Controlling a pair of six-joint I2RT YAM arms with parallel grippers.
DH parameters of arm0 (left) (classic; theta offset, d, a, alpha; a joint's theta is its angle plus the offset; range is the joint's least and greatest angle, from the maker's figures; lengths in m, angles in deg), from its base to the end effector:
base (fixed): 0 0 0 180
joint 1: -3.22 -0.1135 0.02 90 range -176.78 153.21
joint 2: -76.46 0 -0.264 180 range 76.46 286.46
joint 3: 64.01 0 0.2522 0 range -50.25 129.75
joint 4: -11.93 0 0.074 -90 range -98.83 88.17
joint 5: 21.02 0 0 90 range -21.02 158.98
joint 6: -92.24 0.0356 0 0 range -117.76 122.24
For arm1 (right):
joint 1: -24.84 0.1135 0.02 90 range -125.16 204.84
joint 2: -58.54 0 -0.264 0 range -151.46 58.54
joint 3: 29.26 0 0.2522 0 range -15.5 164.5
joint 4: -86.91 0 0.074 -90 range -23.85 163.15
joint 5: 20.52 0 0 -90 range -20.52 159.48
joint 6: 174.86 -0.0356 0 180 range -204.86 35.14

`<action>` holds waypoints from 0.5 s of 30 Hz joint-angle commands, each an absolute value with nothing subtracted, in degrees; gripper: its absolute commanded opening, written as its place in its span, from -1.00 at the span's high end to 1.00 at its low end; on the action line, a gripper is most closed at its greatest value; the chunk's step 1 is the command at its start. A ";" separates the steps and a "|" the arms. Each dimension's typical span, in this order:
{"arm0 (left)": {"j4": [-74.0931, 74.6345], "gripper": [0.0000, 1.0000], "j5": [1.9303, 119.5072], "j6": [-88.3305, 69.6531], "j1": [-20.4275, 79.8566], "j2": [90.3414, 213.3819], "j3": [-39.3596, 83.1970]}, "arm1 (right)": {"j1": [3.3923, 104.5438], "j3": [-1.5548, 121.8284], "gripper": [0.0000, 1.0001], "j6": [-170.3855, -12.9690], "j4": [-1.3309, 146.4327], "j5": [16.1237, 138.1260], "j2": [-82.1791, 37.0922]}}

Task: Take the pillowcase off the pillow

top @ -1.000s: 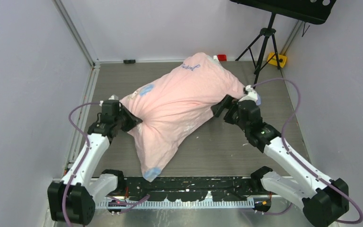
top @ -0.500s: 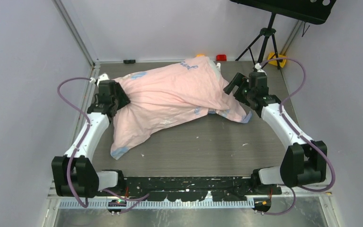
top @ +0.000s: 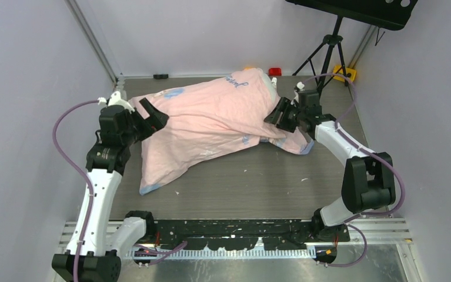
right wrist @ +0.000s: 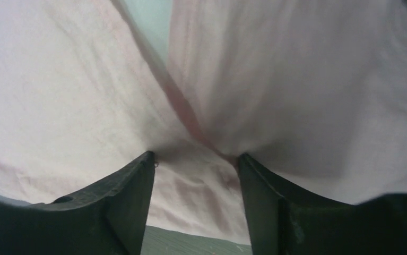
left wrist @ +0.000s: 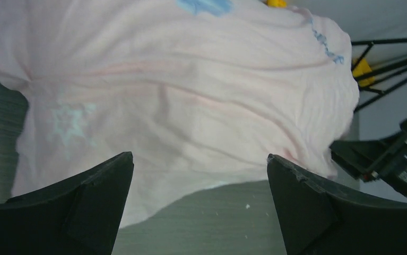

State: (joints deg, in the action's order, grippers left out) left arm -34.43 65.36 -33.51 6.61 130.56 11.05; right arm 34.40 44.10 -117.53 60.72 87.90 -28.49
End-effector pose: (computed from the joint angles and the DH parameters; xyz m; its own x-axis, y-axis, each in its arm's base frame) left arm 0.1992 -0.0140 0.3706 -0.4152 -0.5595 -0.7173 -0.1561 0.8206 -0.5498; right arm 0.3276 0.0666 0.2485 -0.7462 0.3937 -0.5369 0.0072 0.8111 0.5848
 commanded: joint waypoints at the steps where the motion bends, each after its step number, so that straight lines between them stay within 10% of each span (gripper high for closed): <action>1: -37.81 -0.98 52.53 -37.26 6.83 130.07 6.64 | 40.37 44.55 -0.07 -115.18 63.56 89.85 -29.26; 4: -40.27 -0.99 55.37 -34.88 6.86 129.83 6.82 | 47.89 42.78 0.45 -116.58 65.74 88.18 -27.67; 8: -42.54 -0.97 56.16 -32.95 6.84 129.95 8.50 | 61.70 42.23 0.46 -116.73 67.97 86.79 -23.14; 15: -47.29 -0.92 53.92 -30.59 9.01 130.69 13.21 | 66.12 43.34 -0.45 -112.62 57.55 81.80 -13.31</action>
State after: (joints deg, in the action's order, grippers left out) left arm -44.42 56.12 -33.59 7.01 130.89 8.27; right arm 67.74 41.60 -115.98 62.73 87.96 -21.58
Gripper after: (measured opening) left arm 0.967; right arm 0.626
